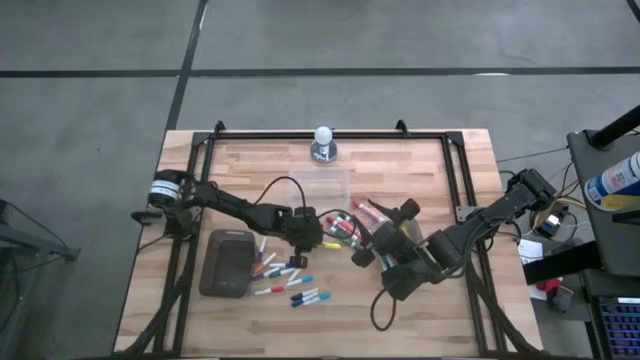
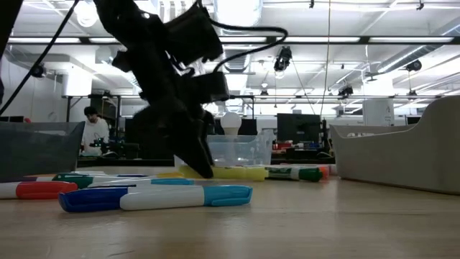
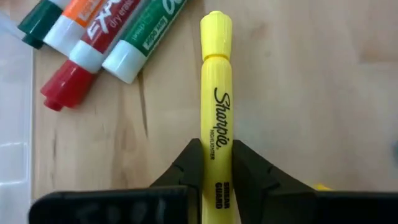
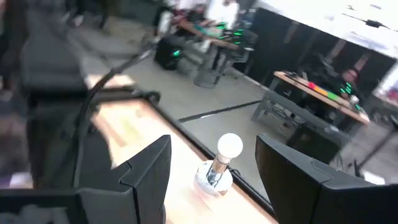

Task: Pick & Place Markers
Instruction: Put the yellow highlighter into the gray bin

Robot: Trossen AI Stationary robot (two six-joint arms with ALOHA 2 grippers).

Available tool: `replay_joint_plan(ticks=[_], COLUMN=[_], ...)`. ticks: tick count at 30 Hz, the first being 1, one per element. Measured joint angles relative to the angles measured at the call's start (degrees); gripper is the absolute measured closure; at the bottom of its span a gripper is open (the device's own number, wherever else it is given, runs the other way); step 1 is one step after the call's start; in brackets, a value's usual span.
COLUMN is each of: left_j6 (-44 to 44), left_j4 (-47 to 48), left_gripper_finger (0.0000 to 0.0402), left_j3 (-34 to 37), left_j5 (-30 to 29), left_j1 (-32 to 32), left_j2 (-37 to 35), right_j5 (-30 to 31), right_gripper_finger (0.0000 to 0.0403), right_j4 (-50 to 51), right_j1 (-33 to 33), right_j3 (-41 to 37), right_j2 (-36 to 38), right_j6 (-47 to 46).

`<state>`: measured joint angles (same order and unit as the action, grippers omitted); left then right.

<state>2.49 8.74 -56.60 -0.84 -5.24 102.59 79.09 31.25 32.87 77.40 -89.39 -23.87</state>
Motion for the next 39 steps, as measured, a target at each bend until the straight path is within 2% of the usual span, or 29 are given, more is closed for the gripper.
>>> replay_joint_plan(ticks=[4,8,10,13,18,22,26,29,34,39], left_j6=[-1.2,-2.5,-2.7,-3.2,-3.7,-3.6,-2.1,-1.5,-1.0,-0.8], left_j4=[2.6,3.5,3.8,3.5,2.5,-2.1,-4.8,-6.8,-7.6,-8.3], left_gripper_finger=[0.0354,0.0354,0.0354,0.0354,0.0354,0.0354,0.0354,0.0354,0.0354,0.0354], left_j3=[0.0,0.5,0.7,0.8,0.8,1.5,2.2,2.7,2.7,2.7], left_j5=[0.3,1.1,1.9,4.0,4.3,4.3,4.3,4.3,4.3,4.3], left_j1=[-0.7,-2.2,-3.4,-5.2,-8.8,-11.3,-12.8,-13.1,-13.1,-13.1], left_j2=[-4.5,-10.4,-14.2,-20.3,-28.9,-33.2,-34.9,-35.0,-34.0,-33.8], right_j5=[-9.5,-25.1,-28.9,-27.7,-26.5,-26.5,-22.7,-20.0,-19.0,-21.0], right_gripper_finger=[0.0179,0.0179,0.0179,0.0179,0.0179,0.0179,0.0179,0.0179,0.0179,0.0179], right_j4=[-0.1,0.2,0.6,0.5,0.2,-6.2,-14.8,-25.2,-41.4,-49.8], right_j1=[1.6,3.0,4.1,5.6,7.0,6.4,5.4,4.9,4.8,4.6], right_j3=[1.3,1.4,0.8,-0.4,-3.4,-5.8,-6.3,-6.3,-5.8,-5.5], right_j2=[1.4,2.3,2.1,1.3,-0.3,-3.1,-6.5,-9.1,-11.7,-11.6], right_j6=[6.8,4.0,1.5,-0.9,-5.6,-5.7,0.7,10.8,26.8,32.3])
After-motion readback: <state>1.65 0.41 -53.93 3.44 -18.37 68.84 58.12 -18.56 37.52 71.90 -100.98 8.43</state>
